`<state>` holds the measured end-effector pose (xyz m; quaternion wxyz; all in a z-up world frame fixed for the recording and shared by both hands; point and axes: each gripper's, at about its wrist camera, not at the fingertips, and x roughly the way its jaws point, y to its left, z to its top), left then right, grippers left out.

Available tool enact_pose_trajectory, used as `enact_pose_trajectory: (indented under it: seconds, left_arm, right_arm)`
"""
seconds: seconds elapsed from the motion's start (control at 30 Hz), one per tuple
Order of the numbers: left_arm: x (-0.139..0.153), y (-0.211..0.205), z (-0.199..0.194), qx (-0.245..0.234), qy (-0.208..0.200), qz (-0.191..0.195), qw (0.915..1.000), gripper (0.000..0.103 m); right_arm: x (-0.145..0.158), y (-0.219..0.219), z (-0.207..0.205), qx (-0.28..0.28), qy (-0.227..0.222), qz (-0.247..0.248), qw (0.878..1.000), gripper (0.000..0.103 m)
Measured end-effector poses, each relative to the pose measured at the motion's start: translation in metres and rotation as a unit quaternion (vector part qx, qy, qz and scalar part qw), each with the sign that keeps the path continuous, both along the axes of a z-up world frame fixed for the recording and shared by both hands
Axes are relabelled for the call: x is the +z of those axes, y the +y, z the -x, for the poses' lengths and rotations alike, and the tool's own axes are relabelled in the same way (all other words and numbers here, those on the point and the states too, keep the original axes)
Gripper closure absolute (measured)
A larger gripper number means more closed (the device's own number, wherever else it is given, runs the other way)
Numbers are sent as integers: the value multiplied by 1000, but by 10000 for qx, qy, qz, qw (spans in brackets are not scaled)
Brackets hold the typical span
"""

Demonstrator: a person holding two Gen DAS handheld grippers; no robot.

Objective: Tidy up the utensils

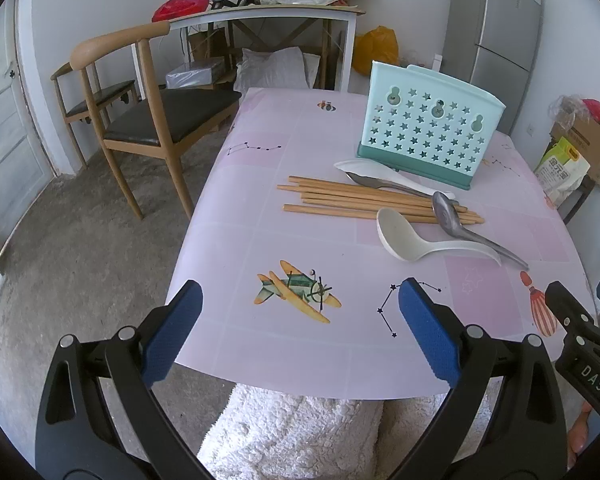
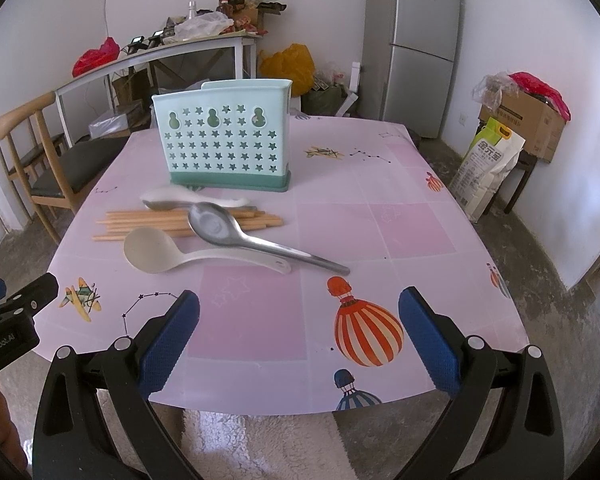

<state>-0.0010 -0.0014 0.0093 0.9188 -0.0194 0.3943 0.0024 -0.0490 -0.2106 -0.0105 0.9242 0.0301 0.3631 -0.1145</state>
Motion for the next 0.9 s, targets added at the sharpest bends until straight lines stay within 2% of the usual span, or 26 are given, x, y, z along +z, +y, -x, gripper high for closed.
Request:
enact_pose_trajectory:
  seconds: [0.47,0.77,0.8,0.9]
  left_arm:
    - [1,0,0,-1,-1,2,10000,8]
    - [0,1,0,13,17,-58,10000,8]
    - [0,2,1,15,20,-65,10000,8]
    - [-1,2,1,20,25,-60,10000,8]
  right_arm:
    - [0,0,0,6,-12,12,10000,6]
    - [-12,-7,0,8,-11,8,10000,6]
    - [-1,-1,-1,9,-11,8,10000,6]
    - [-3,-2,-1,8,-23,6,10000,6]
